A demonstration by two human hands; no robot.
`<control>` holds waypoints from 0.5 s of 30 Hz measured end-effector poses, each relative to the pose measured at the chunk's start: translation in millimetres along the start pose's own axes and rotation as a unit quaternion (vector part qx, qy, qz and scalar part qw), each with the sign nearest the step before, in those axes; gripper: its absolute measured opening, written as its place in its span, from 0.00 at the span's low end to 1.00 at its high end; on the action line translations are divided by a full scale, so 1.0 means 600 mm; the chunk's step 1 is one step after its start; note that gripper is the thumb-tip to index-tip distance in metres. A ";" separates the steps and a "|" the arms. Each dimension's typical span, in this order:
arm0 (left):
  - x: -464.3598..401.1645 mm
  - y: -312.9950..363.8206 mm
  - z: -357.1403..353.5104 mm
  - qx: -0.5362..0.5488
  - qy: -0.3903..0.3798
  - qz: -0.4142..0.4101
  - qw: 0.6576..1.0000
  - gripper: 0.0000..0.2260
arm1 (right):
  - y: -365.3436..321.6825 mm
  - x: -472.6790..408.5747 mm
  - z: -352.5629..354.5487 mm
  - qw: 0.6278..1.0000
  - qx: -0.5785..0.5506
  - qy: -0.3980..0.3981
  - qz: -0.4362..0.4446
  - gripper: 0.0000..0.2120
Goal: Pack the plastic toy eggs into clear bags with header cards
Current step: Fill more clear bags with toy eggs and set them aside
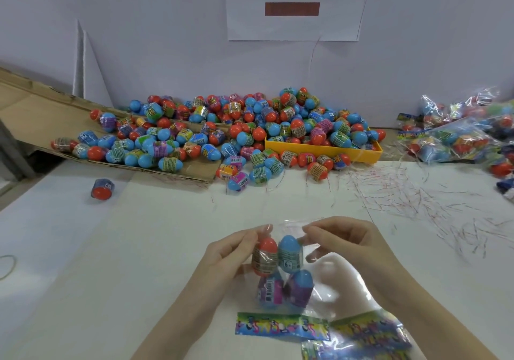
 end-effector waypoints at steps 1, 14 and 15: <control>0.000 0.001 0.000 -0.005 0.001 -0.002 1.000 0.13 | -0.001 0.001 0.002 1.000 0.005 0.005 0.006 0.11; -0.002 -0.003 0.011 0.002 0.036 -0.009 0.999 0.13 | -0.002 0.006 0.003 0.999 0.034 0.039 0.013 0.04; -0.002 -0.003 0.008 -0.001 0.033 -0.009 0.999 0.13 | -0.003 0.006 -0.003 0.999 0.037 0.023 0.007 0.11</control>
Point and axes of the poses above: each hand's wrist, its own x-axis away from the middle knuckle, its own z-axis out of the back of the hand, y = z × x, the point moved 8 cm from there along -x, towards the middle knuckle, and after that the axes turned 3 degrees about -z, right-handed, at the moved point
